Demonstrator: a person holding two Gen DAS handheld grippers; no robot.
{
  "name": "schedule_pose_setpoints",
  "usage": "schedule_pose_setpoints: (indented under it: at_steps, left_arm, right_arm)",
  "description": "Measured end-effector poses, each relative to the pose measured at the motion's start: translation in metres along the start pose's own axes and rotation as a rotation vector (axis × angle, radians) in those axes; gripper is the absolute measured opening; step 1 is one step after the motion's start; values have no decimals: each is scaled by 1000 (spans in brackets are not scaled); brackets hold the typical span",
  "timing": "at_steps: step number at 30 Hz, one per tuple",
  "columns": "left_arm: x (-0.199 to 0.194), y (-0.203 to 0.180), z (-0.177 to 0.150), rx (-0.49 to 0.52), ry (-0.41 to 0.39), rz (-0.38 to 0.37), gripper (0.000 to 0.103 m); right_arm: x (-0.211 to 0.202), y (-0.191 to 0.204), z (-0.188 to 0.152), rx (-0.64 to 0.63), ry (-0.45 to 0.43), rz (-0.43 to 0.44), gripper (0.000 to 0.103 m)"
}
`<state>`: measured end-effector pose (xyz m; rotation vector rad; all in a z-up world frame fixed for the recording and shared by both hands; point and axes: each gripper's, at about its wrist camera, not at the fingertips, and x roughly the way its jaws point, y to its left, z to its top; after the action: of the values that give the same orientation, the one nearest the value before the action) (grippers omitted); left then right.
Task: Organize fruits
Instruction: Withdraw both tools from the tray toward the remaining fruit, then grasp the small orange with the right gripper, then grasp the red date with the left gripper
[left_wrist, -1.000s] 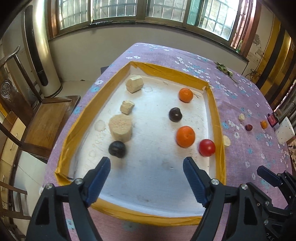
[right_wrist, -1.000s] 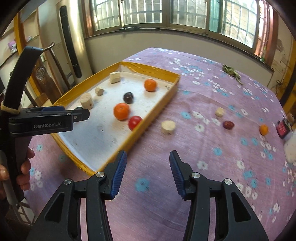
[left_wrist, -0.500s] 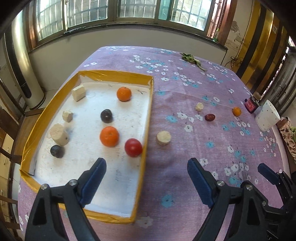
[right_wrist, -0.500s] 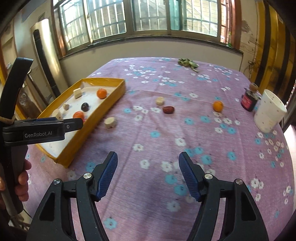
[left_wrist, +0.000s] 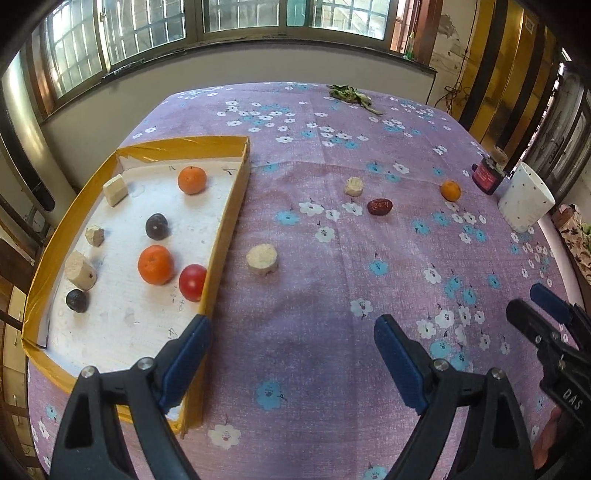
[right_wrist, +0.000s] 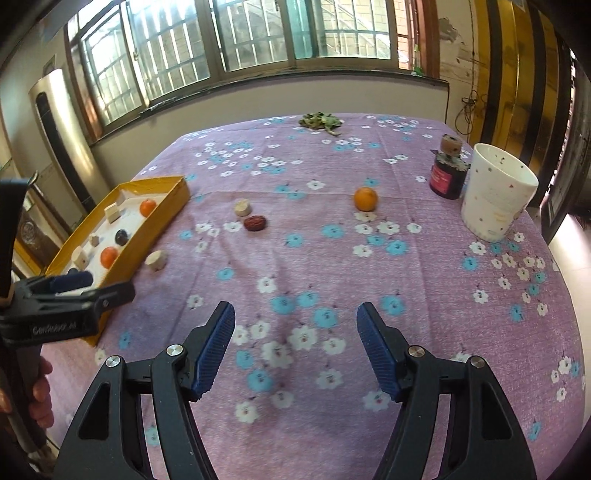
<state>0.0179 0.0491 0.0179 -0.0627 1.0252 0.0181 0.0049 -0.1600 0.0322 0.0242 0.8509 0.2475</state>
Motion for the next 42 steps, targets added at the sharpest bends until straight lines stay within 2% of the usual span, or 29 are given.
schedule_pose_setpoints:
  at_steps: [4, 9, 13, 17, 20, 21, 22, 26, 29, 35, 36, 39, 41, 42]
  left_arm:
    - [4, -4, -2, 18, 13, 15, 91]
    - [13, -6, 0, 17, 32, 7, 91]
    - [22, -10, 5, 15, 60, -13, 91]
    - [27, -22, 8, 62, 69, -22, 91]
    - [34, -32, 15, 94, 83, -21, 91]
    - [37, -36, 19, 97, 88, -26, 91]
    - [41, -39, 24, 97, 91, -36, 91]
    - [57, -52, 46, 81, 96, -46, 91]
    - [73, -61, 65, 68, 98, -55, 91]
    - [104, -73, 90, 7, 87, -95, 90]
    - [109, -75, 92, 4, 95, -90, 88]
    - [121, -80, 94, -5, 99, -91, 72]
    - [121, -84, 94, 20, 61, -74, 66]
    - [121, -85, 94, 32, 41, -65, 55]
  right_arm:
    - [16, -31, 19, 42, 7, -21, 68]
    - [49, -67, 62, 52, 2, -68, 69]
    - [93, -77, 90, 32, 40, -38, 69]
    - [131, -81, 105, 23, 74, -41, 68]
    - [155, -84, 109, 26, 115, -33, 55]
    - [161, -84, 109, 19, 130, -37, 39]
    - [166, -84, 109, 9, 144, -39, 32]
    - [157, -83, 110, -18, 91, -57, 30]
    - [138, -84, 105, -20, 57, -33, 30]
    - [105, -78, 71, -65, 50, -21, 31]
    - [103, -78, 65, -64, 56, -15, 31]
    - [100, -79, 53, -43, 81, 18, 31]
    - [97, -82, 47, -18, 95, 37, 31]
    - [96, -83, 45, -5, 101, 46, 31]
